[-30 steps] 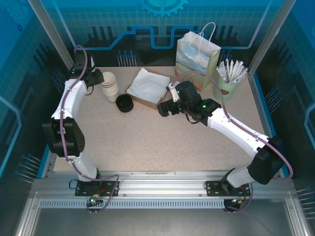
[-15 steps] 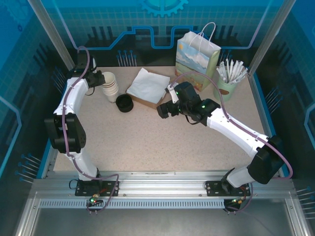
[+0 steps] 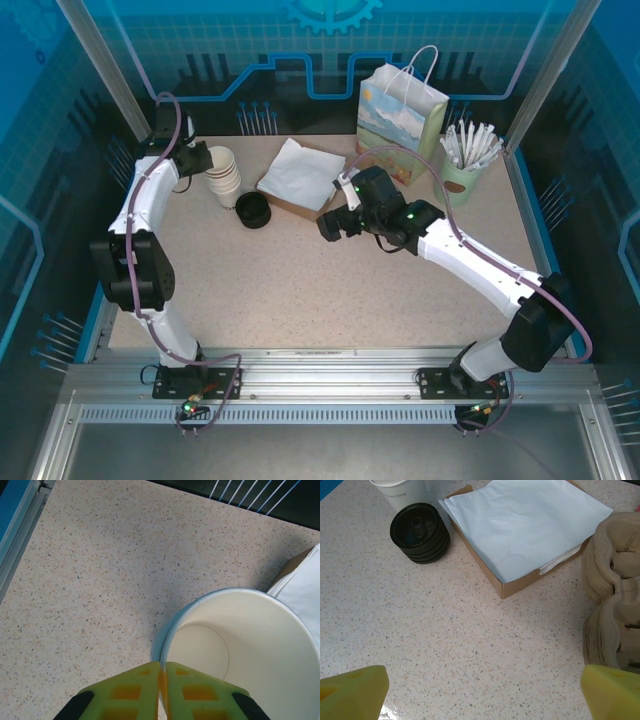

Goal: Pack the takeout coffee

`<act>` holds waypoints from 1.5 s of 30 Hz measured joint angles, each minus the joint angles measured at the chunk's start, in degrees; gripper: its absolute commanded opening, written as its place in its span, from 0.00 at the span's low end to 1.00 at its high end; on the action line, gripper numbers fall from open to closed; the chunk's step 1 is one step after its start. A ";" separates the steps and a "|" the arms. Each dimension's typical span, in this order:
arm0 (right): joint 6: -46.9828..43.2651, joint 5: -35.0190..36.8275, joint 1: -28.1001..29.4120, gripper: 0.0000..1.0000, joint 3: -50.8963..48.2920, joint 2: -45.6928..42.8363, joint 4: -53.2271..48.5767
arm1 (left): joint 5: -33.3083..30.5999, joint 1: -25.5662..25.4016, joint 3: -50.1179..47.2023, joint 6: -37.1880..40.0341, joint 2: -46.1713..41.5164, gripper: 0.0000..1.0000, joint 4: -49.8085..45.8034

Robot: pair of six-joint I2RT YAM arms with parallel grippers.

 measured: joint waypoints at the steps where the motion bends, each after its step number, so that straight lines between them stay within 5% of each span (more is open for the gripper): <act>1: 0.02 0.00 0.02 1.00 0.00 0.00 -0.09 | 0.00 0.00 0.02 0.00 0.02 0.12 -0.02; 22: 0.00 0.00 0.35 1.00 0.48 0.74 -0.90 | 0.00 0.00 1.27 0.15 1.44 0.16 -0.63; 45: 0.00 0.00 0.52 1.00 0.68 0.79 -1.84 | 0.20 0.15 2.60 0.15 2.19 0.04 -1.46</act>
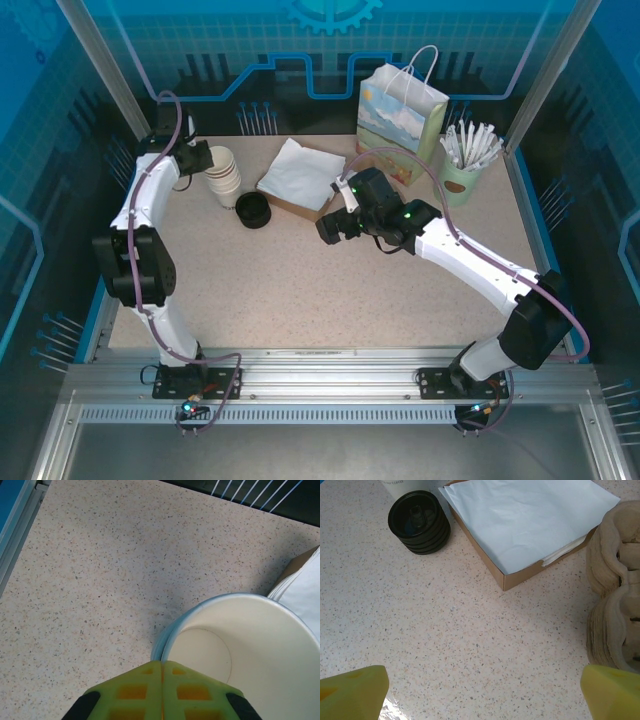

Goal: Pack the takeout coffee

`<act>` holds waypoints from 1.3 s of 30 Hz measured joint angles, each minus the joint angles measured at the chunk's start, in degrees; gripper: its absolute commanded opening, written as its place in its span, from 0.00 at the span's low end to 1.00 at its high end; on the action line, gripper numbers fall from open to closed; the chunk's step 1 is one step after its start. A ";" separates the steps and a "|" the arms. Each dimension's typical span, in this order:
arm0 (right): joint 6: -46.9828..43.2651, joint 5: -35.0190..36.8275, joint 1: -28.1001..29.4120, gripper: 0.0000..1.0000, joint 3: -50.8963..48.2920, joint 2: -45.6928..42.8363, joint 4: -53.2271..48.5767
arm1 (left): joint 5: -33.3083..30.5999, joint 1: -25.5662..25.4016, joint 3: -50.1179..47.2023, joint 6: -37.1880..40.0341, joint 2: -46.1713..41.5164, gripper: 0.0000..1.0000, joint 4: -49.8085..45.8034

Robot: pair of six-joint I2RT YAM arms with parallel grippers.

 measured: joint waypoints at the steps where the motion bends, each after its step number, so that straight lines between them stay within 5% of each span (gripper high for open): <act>1: 0.00 0.02 0.09 1.00 0.11 0.02 -0.09 | 0.00 0.00 0.26 0.00 0.02 0.04 -0.20; 14: -1.75 0.48 0.24 1.00 3.89 0.09 -2.97 | 0.48 0.00 10.56 -0.04 -0.94 0.00 -3.91; 21: -4.76 3.30 0.24 1.00 6.16 -1.36 -5.29 | 2.34 -2.34 8.68 -1.16 -13.29 0.01 -2.89; 29: -6.91 5.46 -3.41 1.00 5.77 -5.86 -9.05 | 2.73 -20.00 -15.28 -2.62 -33.03 0.01 6.21; 35: -6.54 5.73 -10.40 1.00 -0.11 -11.04 -10.12 | 1.36 -36.70 -36.11 -5.09 -34.16 0.01 12.76; 39: -6.29 5.79 -11.78 1.00 -3.76 -12.66 -10.91 | -0.39 -46.14 -41.00 -5.44 -31.52 0.02 15.58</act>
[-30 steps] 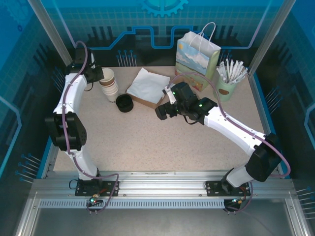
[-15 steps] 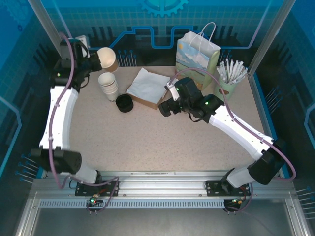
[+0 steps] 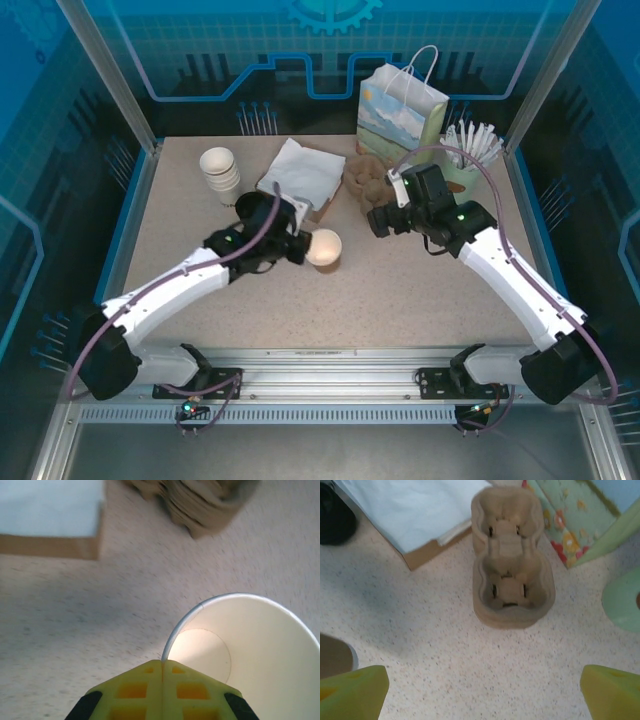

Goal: Pack the takeout coffee

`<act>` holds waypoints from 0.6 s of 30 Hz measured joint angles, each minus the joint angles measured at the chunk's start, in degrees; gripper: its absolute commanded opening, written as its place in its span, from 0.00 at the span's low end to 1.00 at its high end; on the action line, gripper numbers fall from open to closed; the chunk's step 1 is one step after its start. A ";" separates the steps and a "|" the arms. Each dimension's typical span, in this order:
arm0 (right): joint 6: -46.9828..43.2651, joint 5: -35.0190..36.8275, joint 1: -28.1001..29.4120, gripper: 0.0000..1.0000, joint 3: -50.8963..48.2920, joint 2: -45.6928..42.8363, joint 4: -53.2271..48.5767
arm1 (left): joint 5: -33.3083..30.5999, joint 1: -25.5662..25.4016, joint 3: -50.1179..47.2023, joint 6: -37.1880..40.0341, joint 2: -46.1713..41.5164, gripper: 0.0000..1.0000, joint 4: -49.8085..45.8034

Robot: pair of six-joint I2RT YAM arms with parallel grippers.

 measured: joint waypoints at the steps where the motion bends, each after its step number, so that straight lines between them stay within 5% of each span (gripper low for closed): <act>1: 0.15 -0.04 -0.17 1.00 -0.79 -0.20 -0.11 | -0.63 -1.79 -0.46 -0.17 1.01 0.02 0.87; 18: 0.83 -1.09 -0.79 1.00 -4.52 -1.14 -0.50 | -7.04 -8.74 -3.72 -2.71 11.65 0.09 8.92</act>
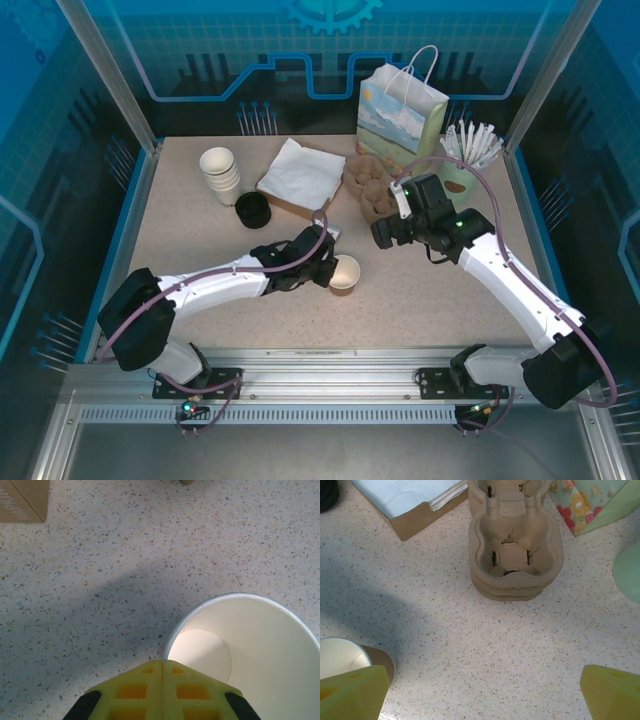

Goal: Pack the takeout coffee

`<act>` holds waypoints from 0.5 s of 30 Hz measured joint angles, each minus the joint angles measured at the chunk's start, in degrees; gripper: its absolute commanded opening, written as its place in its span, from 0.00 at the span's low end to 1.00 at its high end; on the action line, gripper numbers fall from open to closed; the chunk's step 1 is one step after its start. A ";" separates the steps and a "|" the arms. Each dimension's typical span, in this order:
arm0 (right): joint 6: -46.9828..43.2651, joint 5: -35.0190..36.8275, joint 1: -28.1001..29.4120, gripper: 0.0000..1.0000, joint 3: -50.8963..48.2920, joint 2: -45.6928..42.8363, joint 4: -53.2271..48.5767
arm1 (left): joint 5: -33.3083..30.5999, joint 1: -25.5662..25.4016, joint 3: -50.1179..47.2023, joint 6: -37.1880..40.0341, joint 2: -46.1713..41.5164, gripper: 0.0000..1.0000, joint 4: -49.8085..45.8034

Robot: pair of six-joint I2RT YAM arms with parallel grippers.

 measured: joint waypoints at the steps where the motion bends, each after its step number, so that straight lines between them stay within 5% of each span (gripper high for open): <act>1: 0.04 -0.13 -0.02 1.00 0.00 0.00 0.00 | -0.20 0.02 -0.09 -0.04 0.07 0.10 0.11; 15: 0.85 -1.66 -0.07 1.00 0.00 -0.96 -0.02 | -2.71 0.20 -0.26 0.48 -0.76 0.36 -0.74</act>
